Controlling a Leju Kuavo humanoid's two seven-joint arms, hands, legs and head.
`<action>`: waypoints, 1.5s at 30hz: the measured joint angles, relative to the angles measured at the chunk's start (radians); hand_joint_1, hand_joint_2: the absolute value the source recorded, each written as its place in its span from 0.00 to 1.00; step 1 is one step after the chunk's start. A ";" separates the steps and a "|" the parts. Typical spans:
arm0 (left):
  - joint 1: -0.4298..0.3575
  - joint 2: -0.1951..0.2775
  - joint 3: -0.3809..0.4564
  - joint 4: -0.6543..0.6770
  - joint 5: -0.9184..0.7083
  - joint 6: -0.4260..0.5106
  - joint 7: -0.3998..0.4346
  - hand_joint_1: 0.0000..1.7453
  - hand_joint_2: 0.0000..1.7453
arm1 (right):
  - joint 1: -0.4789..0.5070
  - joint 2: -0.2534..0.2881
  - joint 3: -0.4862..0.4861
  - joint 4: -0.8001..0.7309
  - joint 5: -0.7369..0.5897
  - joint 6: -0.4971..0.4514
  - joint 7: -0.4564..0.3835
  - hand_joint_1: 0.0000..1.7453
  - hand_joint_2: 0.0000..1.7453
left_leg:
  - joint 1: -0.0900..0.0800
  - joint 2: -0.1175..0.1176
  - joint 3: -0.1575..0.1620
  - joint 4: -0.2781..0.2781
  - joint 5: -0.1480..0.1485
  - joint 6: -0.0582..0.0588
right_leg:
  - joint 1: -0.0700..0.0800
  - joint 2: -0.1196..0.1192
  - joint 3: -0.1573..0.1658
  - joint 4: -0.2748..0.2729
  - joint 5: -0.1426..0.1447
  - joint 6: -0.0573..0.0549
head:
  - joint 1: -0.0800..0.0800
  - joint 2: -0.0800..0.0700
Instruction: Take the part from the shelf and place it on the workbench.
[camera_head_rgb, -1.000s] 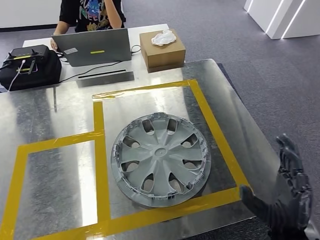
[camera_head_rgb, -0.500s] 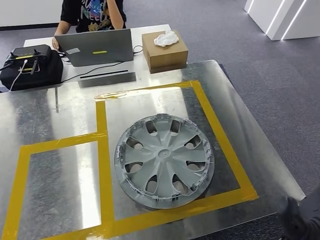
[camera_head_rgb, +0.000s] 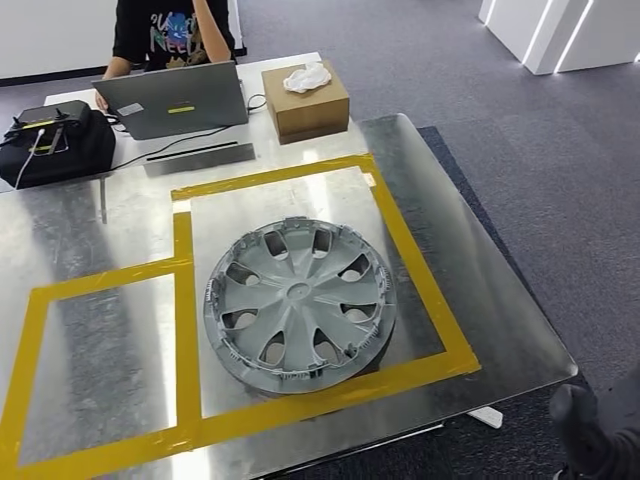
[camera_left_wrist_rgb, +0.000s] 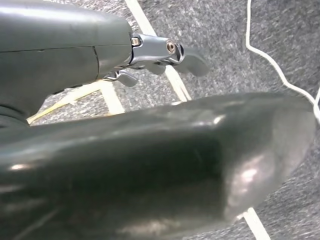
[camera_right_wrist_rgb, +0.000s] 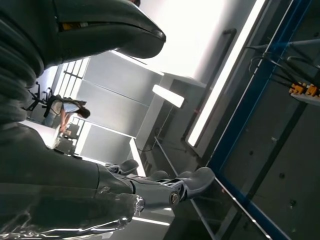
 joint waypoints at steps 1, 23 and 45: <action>0.000 0.000 0.000 0.000 0.000 -0.001 0.000 0.00 0.00 | 0.000 0.000 0.000 0.000 0.000 0.002 0.000 0.00 1.00 | 0.000 0.001 -0.020 0.057 -0.050 -0.003 | 0.000 0.000 -0.006 0.000 0.008 -0.005 | -0.001 0.000; 0.000 -0.004 0.009 0.000 0.002 -0.013 0.000 0.00 0.00 | -0.002 0.008 -0.011 0.018 -0.014 0.019 0.000 0.00 1.00 | -0.018 0.007 0.093 -0.049 -0.014 0.055 | 0.015 0.000 -0.020 0.079 -0.029 0.027 | 0.003 0.000; 0.004 -0.004 0.017 0.000 0.003 -0.012 0.000 0.00 0.00 | 0.011 0.023 -0.048 0.024 -0.015 0.017 -0.001 0.00 1.00 | -0.002 0.002 0.172 -0.064 -0.070 0.038 | 0.007 -0.001 -0.074 0.002 0.061 0.040 | -0.001 0.000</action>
